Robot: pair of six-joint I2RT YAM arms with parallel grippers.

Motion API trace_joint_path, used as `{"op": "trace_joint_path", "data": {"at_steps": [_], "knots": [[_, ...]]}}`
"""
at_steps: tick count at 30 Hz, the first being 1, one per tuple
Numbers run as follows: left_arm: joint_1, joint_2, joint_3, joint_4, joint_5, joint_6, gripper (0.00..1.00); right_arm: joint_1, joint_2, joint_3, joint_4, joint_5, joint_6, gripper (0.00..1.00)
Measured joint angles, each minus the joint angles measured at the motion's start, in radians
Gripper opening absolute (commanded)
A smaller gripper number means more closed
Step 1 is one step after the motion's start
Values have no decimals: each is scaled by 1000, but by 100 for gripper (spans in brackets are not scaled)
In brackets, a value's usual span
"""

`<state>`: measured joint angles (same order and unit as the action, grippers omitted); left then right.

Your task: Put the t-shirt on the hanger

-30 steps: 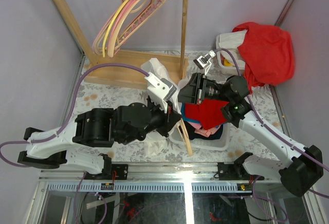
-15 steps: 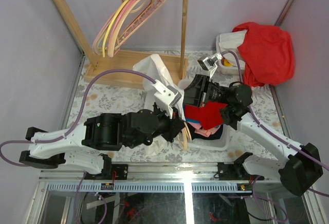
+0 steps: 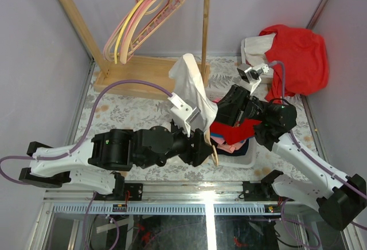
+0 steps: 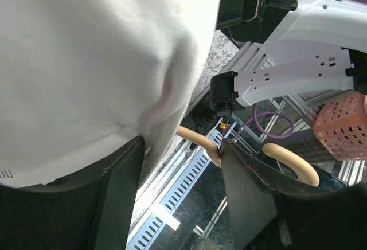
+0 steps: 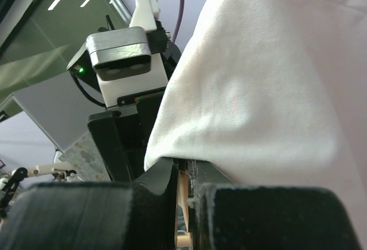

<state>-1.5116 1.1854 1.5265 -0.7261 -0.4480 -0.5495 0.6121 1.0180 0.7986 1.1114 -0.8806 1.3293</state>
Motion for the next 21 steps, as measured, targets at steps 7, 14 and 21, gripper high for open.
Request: {"op": "trace_joint_path", "data": {"at_steps": [7, 14, 21], "knots": [[-2, -5, 21, -11, 17, 3, 60, 0, -65, -6, -56, 5, -76, 0], [-1, -20, 77, -16, 50, 12, 61, 0, -109, -23, -117, -3, -136, 0], [0, -53, 102, -15, 64, 12, 59, 0, -113, -44, -164, -4, -180, 0]]}}
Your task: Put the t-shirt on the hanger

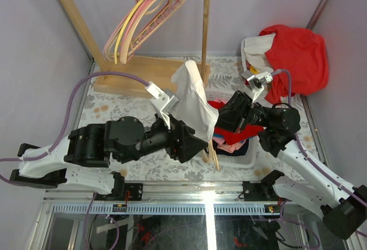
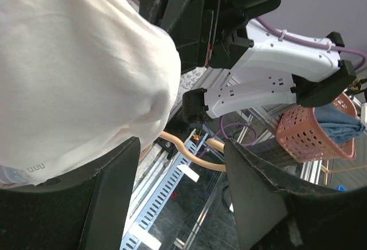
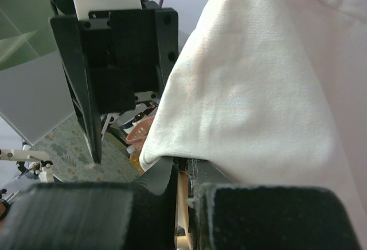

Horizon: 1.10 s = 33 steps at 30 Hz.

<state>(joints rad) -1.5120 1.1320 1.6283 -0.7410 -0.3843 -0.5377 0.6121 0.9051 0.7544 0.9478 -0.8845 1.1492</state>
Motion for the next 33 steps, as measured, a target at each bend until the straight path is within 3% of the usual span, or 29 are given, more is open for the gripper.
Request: {"op": "trace_joint_path", "data": {"at_steps": [8, 16, 25, 33], "knots": [[0, -34, 81, 0, -138, 1, 59, 0, -18, -12, -68, -1, -48, 0], [0, 74, 182, -3, -274, 16, 60, 0, -39, -12, -163, -18, -123, 0], [0, 247, 340, -127, -398, -1, 61, 0, -39, -10, -219, -27, -168, 0], [0, 261, 352, -216, -468, -49, 61, 0, -39, 1, -246, -45, -190, 0]]}}
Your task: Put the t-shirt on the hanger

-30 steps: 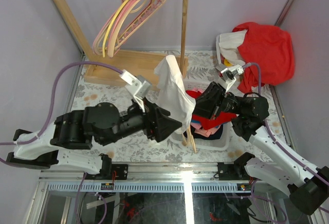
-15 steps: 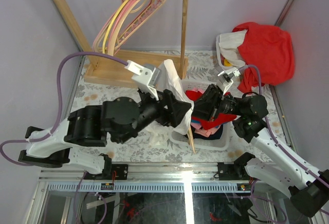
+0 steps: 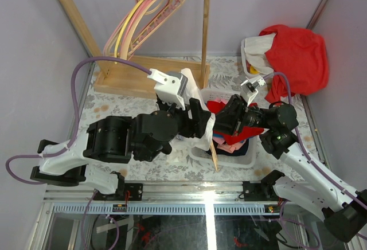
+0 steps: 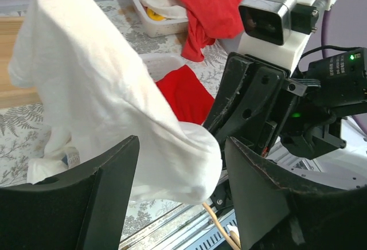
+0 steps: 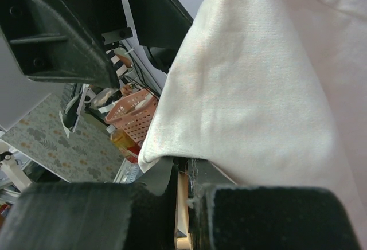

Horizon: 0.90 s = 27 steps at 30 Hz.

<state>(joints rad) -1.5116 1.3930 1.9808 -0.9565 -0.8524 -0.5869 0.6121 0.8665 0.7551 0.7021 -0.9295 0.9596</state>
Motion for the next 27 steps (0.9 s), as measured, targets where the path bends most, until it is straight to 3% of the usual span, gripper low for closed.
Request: {"op": "trace_joint_path", "data": {"at_steps": [19, 24, 27], "knots": [[62, 63, 21, -103, -60, -64, 60, 0, 2, 10, -25, -8, -18, 0], [89, 76, 21, -103, -45, -70, 48, 2, 2, 10, -24, -8, -19, 0], [101, 84, 21, -97, -30, -73, 32, 5, 2, 10, -26, -7, -25, 0]]}}
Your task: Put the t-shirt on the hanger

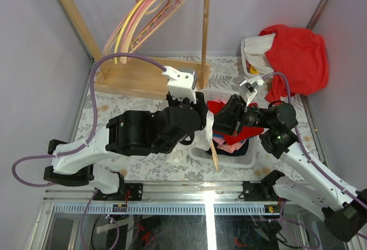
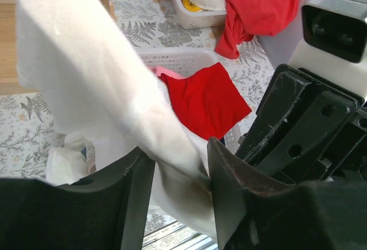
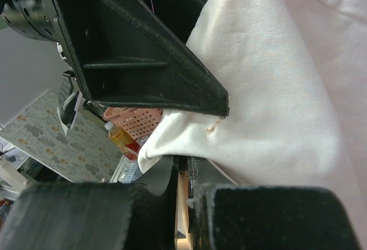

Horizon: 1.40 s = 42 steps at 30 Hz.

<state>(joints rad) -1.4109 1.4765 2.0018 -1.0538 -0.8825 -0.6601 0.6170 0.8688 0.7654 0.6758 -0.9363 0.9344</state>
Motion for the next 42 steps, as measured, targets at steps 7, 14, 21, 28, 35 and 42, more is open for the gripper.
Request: {"op": "trace_joint_path", "data": {"at_steps": [7, 14, 21, 28, 35, 42], "knots": [[11, 28, 18, 43, 54, -34, 0, 23, 23, 6, 7, 20, -43, 0], [14, 13, 19, 55, 68, -52, 0, 26, 23, 29, -13, 21, -71, 14], [20, -20, -2, 54, 71, -54, 0, 33, -16, 61, -133, 29, -121, 45], [25, -89, -29, 56, 53, -52, 0, 36, -64, 100, -240, 28, -183, 53], [32, -124, -60, 43, 19, -13, 0, 36, -109, 100, -415, 44, -274, 55], [33, -121, -69, 43, 11, 3, 0, 37, -145, 70, -494, 61, -320, 54]]}}
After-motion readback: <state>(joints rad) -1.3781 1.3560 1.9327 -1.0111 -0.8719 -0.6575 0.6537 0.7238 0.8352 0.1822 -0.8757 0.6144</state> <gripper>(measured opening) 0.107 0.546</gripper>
